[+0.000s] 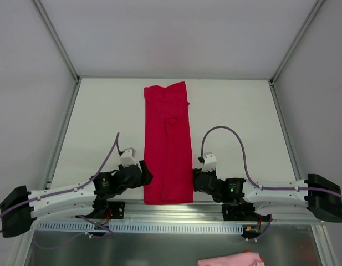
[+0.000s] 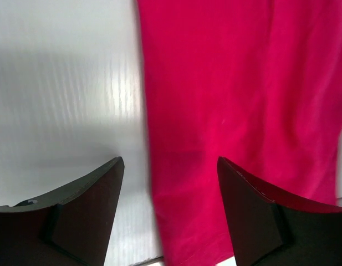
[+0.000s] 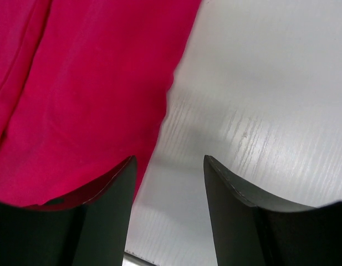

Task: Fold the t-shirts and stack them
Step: Rotate the tshirt 90 degrees, then grab the bottom of the folded rectangular tshirt with both arms

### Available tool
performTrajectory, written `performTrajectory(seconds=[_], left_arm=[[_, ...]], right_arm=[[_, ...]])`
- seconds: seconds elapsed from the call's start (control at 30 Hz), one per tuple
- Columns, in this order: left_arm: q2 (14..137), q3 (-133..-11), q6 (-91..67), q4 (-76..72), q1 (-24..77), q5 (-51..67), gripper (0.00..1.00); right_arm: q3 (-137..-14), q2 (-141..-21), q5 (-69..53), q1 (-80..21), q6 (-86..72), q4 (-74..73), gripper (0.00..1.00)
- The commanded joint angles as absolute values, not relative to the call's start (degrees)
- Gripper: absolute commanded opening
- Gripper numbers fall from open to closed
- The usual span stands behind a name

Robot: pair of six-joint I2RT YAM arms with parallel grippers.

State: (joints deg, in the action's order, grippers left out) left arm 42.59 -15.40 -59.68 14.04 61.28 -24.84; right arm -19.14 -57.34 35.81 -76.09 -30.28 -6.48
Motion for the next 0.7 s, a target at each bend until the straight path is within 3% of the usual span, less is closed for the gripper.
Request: performTrajectory(seconds=[0.0,0.17,0.67], left_arm=[[47.97,-17.57,-67.04,16.24,68.78,-32.58,0.69],[54.48,-21.97,-72.59,21.09,75.14,-37.52,0.7],[56.6,-29.7,-88.67,39.7,90.52,-44.38,0.71]], right_arm=[[-22.14,-55.38,41.21,-79.01,-34.27,-11.5,0.56],[-22.5,-54.49,41.49,-80.42,-36.03,-13.53,0.56],[-20.66,-53.26,40.34,-82.7,-40.86,-15.29,0.56]])
